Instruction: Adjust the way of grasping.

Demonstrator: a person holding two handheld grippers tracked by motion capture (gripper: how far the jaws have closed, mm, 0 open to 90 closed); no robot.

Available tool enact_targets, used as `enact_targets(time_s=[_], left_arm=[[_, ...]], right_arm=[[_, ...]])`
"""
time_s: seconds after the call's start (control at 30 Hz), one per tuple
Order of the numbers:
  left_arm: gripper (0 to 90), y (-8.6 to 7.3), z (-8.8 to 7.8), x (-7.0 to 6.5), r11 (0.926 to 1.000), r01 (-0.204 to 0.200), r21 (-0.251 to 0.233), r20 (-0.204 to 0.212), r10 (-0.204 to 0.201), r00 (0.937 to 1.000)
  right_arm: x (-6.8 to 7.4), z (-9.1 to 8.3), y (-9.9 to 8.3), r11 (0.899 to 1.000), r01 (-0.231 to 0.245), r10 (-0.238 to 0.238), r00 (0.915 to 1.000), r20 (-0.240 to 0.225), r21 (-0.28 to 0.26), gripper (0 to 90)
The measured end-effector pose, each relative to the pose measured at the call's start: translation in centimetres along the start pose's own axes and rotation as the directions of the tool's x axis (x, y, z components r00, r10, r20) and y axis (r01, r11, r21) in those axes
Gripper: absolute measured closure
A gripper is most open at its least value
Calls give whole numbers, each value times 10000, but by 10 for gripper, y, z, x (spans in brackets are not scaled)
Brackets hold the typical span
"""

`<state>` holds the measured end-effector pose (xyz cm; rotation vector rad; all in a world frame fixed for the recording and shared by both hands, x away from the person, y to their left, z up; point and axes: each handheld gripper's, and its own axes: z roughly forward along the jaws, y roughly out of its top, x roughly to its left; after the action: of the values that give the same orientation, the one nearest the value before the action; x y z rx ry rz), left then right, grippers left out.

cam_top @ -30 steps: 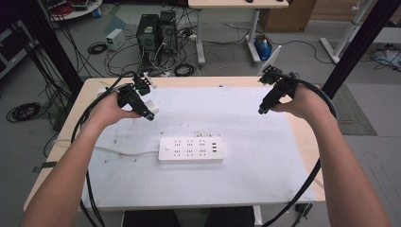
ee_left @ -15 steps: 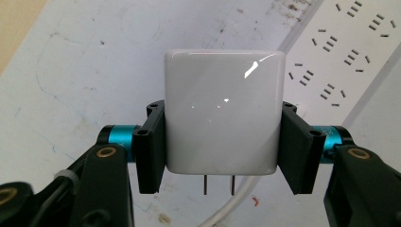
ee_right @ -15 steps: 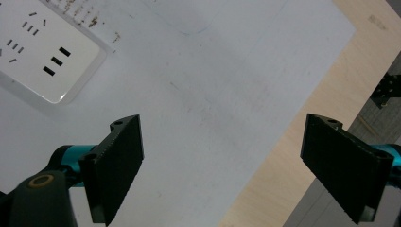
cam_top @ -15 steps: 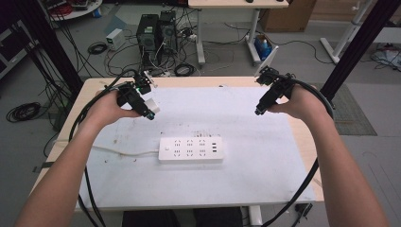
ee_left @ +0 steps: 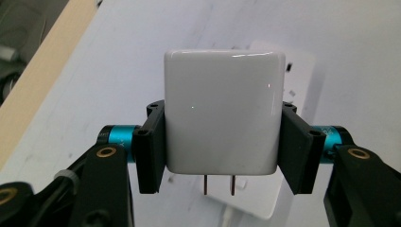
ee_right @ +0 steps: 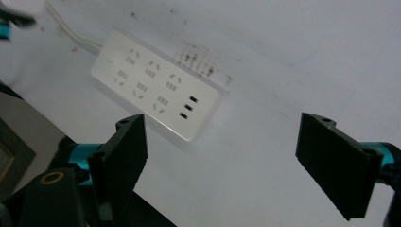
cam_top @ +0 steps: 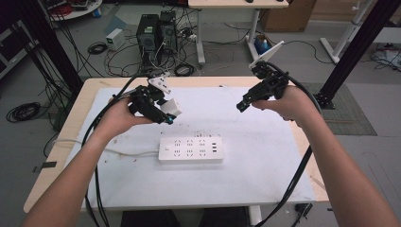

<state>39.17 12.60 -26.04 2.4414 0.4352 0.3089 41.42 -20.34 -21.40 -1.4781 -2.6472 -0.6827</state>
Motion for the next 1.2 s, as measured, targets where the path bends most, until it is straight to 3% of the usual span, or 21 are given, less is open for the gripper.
enact_targets(time_s=[0.1, 0.2, 0.27, 0.3, 0.37, 0.57, 0.7, 0.8, 0.9, 0.97, 1.03, 1.1, 1.13, 1.2], left_arm=[[426, 6, 5, -9, 9986, -319, -429, 171, 327, 9993], [426, 12, 10, -15, 9955, -479, -822, 300, 505, 9983], [426, 15, 13, -18, 9920, -587, -1120, 344, 629, 9974], [426, 17, 14, -19, 9900, -633, -1260, 367, 684, 9970], [426, 20, 17, -22, 9868, -544, -1525, 526, 630, 9966], [426, 30, 23, -29, 9747, -336, -2209, 1079, 587, 9924], [426, 36, 29, -33, 9665, -267, -2551, 1330, 624, 9891], [426, 40, 30, -35, 9618, -428, -2704, 1124, 757, 9908], [426, 43, 31, -38, 9575, -554, -2830, 996, 868, 9912], [426, 44, 32, -40, 9588, -743, -2743, 820, 1003, 9916], [425, 45, 34, -42, 9606, -987, -2599, 496, 1153, 9921], [422, 45, 34, -44, 9621, -1120, -2486, 280, 1227, 9920], [410, 46, 35, -45, 9655, -1048, -2383, 341, 1162, 9926], [320, 46, 37, -46, 9734, -1069, -2026, 79, 1108, 9938]], right_arm=[[9, 3, 5, 9992, -133, 101, 9966, -815, -381, 194], [21, 10, 10, 9991, -140, 82, 9903, -1388, -406, 196], [29, 14, 13, 9990, -308, 235, 9799, -1980, -338, 207], [32, 16, 14, 9986, -352, 256, 9742, -2241, -390, 271], [37, 18, 16, 9975, -490, 337, 9628, -2680, -506, 273], [45, 24, 20, 9924, -1081, 805, 9318, -3538, -588, 297], [49, 30, 22, 9890, -1427, 1188, 9224, -3676, -384, 342], [52, 35, 23, 9874, -1567, 1395, 9256, -3518, -205, 356], [53, 40, 24, 9888, -1491, 1390, 9302, -3397, -37, 429], [54, 43, 24, 9901, -1404, 1295, 9237, -3605, -40, 538], [56, 46, 24, 9909, -1341, 1216, 9269, -3551, -105, 579], [53, 46, 24, 9887, -1491, 1335, 9184, -3726, -133, 600], [53, 46, 24, 9906, -1362, 1214, 9195, -3738, -134, 623], [54, 46, 24, 9936, -1109, 975, 9341, -3434, -197, 624]])
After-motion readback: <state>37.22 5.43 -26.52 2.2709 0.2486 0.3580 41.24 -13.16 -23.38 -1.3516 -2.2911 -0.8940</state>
